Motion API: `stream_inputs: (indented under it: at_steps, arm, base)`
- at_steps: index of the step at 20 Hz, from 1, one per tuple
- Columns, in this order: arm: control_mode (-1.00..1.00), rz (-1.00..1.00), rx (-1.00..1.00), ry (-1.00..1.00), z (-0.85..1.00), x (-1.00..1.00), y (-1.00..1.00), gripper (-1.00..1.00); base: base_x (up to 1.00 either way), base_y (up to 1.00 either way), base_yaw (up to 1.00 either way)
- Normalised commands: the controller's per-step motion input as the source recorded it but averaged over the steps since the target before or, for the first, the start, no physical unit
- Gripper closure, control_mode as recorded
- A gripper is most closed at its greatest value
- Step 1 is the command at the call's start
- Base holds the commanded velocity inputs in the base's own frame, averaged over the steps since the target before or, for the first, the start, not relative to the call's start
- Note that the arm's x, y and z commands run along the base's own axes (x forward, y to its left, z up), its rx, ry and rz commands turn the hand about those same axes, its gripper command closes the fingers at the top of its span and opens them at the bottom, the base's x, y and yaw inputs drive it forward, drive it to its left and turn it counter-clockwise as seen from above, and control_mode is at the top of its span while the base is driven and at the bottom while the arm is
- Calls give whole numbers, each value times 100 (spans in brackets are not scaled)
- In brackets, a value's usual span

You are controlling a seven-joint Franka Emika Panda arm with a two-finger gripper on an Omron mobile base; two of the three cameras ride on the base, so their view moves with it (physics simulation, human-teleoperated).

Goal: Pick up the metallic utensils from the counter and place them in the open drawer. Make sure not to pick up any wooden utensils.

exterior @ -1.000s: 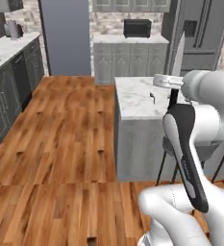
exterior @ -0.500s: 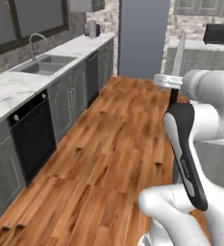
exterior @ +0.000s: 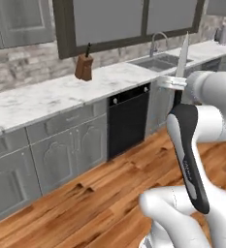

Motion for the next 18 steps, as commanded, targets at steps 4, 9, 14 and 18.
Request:
stream_inputs:
  at_steps: [4, 9, 14, 18]
  arm:
    - [100, 0, 0, 0, 0, 0, 0, 100]
    - [100, 0, 0, 0, 0, 0, 0, 100]
    - [100, 0, 0, 0, 0, 0, 0, 100]
    - [100, 0, 0, 0, 0, 0, 0, 100]
  base:
    - [28, -14, 84]
    - [27, -20, 73]
    - [69, -38, 39]
    - [100, -61, 9]
